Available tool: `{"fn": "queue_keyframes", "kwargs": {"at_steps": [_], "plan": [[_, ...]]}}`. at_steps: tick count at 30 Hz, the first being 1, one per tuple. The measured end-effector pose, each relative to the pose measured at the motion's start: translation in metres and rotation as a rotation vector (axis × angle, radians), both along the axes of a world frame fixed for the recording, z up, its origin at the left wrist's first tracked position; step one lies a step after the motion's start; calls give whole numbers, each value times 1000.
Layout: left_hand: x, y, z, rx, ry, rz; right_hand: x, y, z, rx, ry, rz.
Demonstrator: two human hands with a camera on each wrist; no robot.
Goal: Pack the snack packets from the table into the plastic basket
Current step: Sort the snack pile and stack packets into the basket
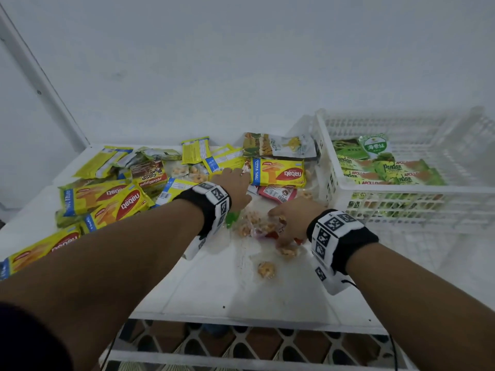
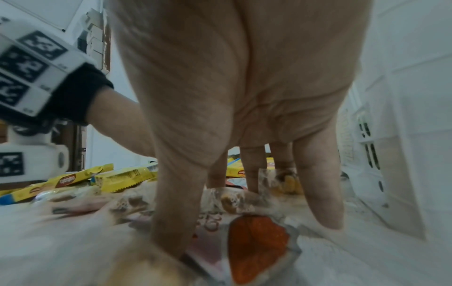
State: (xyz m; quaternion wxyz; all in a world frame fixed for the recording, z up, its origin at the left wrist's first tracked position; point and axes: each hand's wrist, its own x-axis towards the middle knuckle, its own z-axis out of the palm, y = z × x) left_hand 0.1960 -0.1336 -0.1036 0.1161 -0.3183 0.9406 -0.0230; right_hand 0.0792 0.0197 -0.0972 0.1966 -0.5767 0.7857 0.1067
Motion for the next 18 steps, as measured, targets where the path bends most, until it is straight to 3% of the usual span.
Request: {"fn": "queue_keyframes", "kwargs": {"at_steps": [6,15,18], "plan": [[-7,0,-4,52,-165,-32,1,1,0,8,31,5],[26,-13,10,68,47,-92,-12,-39,29,-26,110,29],[43,-22,8,-5,49,-75,-17,-56,34,-119,96,-29]]}}
